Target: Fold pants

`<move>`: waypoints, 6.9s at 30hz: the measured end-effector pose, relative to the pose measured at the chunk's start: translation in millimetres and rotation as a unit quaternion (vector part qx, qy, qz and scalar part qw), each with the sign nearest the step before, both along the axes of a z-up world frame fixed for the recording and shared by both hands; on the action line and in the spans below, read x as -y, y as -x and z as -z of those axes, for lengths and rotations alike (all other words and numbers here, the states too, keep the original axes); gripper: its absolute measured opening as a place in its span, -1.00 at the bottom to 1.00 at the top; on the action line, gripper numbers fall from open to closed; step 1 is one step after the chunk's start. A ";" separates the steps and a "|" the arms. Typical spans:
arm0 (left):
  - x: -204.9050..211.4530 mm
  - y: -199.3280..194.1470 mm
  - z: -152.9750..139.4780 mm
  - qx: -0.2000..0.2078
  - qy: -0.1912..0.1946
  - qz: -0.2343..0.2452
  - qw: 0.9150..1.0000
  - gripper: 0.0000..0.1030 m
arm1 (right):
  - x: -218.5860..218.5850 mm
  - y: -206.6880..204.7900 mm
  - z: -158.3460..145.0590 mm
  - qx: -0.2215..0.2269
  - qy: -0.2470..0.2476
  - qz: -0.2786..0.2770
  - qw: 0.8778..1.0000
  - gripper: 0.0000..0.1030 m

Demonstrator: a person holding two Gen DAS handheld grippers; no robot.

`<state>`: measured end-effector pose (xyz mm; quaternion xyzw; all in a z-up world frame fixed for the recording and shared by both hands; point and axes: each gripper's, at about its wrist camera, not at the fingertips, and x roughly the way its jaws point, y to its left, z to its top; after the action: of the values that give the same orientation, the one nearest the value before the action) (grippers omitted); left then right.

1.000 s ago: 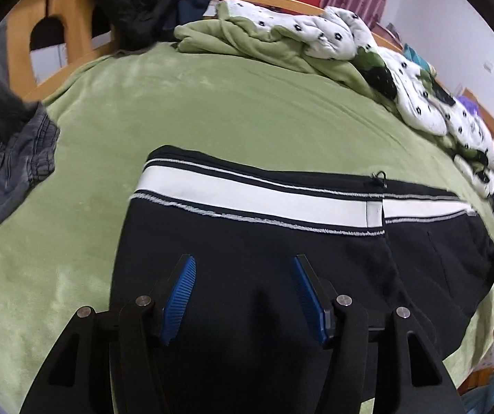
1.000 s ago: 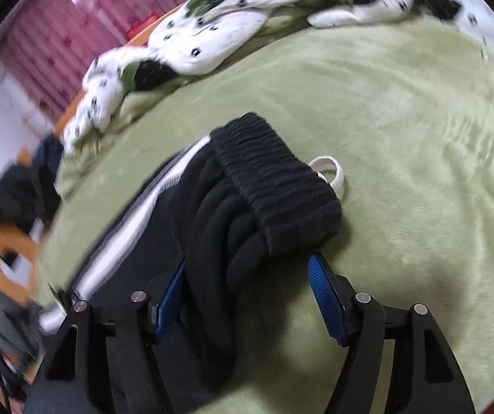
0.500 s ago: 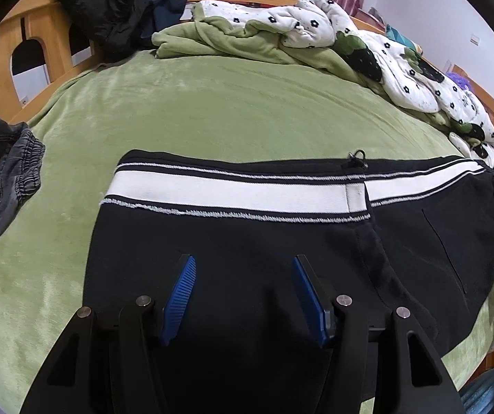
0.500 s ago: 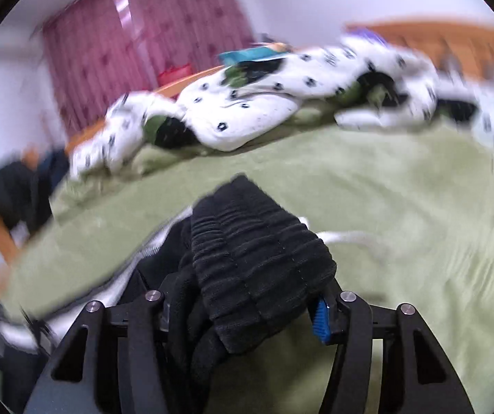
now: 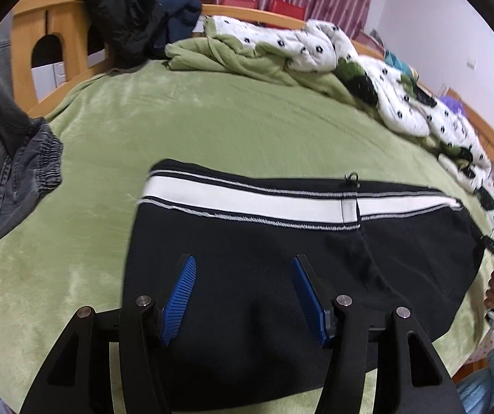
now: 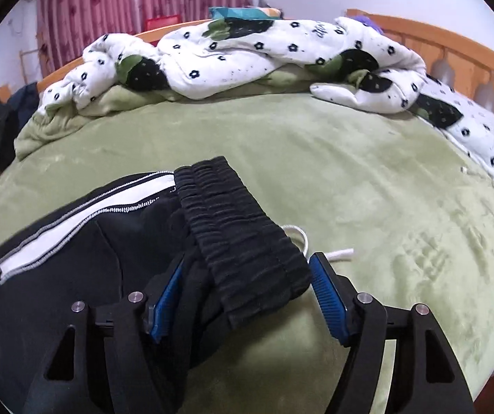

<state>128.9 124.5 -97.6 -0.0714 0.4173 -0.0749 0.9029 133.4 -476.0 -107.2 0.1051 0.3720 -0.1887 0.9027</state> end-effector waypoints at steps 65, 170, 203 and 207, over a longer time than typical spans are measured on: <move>-121.3 41.1 95.7 -0.123 0.236 -0.049 0.963 0.05 | -248.2 40.2 -20.0 0.014 -0.050 -0.187 0.981 0.39; 233.6 91.5 72.3 -0.031 0.025 0.189 0.981 0.18 | 0.4 34.9 6.9 0.027 -0.097 -0.162 0.982 -0.68; 183.0 80.9 75.2 -0.077 0.050 0.116 0.989 0.13 | -22.0 61.1 -19.6 0.022 0.024 -0.068 0.997 -0.09; 165.7 80.6 69.0 -0.070 0.064 0.099 0.991 0.13 | -28.5 60.7 -29.1 0.037 0.032 -0.048 0.998 -0.07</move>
<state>48.2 -41.2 -166.7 -0.0922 0.4788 -0.1847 0.8533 72.7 -447.5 -78.1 0.0654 0.3371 -0.1528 0.9267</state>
